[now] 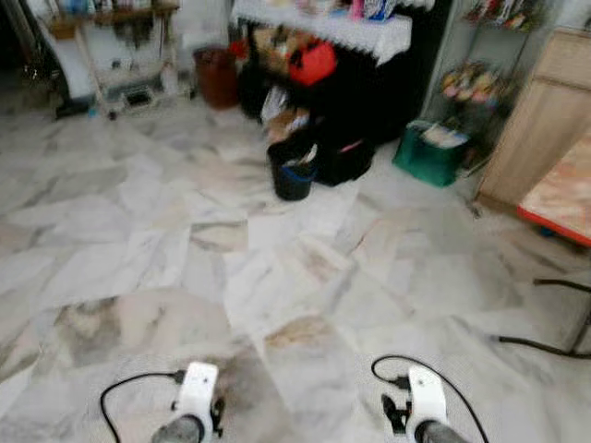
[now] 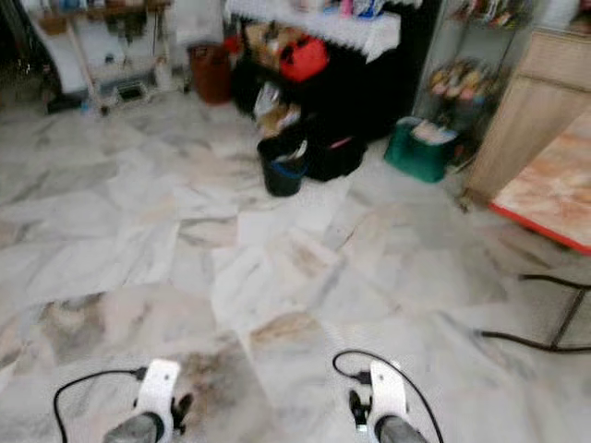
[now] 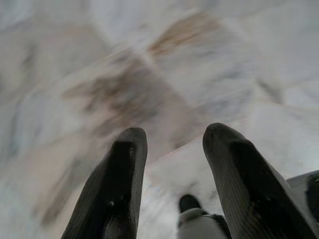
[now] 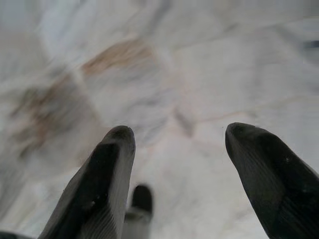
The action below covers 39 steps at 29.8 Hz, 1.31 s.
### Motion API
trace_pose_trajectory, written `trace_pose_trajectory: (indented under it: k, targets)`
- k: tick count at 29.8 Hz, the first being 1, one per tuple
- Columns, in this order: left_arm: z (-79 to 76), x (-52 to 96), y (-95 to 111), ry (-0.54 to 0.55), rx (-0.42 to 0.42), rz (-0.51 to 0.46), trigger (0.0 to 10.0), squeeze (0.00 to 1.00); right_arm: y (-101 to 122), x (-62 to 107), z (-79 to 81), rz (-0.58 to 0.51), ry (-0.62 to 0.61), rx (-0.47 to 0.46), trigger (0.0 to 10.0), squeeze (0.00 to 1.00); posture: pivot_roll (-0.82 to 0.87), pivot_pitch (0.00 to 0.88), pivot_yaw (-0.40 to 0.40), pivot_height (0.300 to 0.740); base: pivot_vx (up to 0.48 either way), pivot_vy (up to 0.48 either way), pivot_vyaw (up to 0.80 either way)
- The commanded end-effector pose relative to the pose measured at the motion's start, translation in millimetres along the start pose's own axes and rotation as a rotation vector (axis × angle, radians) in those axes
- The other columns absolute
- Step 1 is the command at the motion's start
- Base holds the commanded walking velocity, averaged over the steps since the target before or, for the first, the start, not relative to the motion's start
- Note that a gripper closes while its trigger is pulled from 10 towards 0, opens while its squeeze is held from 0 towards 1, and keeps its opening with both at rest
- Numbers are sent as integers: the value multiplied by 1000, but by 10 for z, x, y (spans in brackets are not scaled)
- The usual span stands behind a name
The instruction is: Setting the table
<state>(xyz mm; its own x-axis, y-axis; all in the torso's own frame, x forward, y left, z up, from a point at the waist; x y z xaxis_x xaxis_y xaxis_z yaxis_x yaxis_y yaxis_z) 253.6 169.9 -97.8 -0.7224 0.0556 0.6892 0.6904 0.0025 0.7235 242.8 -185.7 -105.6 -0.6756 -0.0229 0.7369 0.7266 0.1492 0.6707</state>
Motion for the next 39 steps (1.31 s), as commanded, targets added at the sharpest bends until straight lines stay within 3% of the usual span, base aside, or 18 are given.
trace_pose_trajectory:
  k: [1,34,39]
  targets:
    - [37,13,-51,5,-13,21,10000,0,-49,6,39,12,7,-9,10000,0,-78,0,8,740,0,0,-731]
    - [57,7,-11,7,-1,9,10000,0,-23,2,11,4,-17,-51,10000,0,-74,0,10,740,0,-24,-732]
    - [51,7,-12,6,-1,10,10000,0,-9,7,-16,-12,-29,-48,10000,0,-79,0,9,740,0,-273,0]
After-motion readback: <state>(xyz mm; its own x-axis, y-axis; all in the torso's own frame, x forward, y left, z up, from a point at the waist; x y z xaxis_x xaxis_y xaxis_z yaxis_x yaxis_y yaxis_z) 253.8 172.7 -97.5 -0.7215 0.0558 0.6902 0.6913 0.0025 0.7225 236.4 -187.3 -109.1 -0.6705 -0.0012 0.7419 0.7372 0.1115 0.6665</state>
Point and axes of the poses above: a point about 5 cm out from each wrist's last joint towards the gripper, its own x axis pointing back from the gripper into the wrist, its own y axis along the axis of the wrist's last joint, z = x × y, the point moved 5 cm from there along -x, pointing out of the wrist towards the gripper, and after that the axes turned 9 degrees about x, right-handed, at the moved point
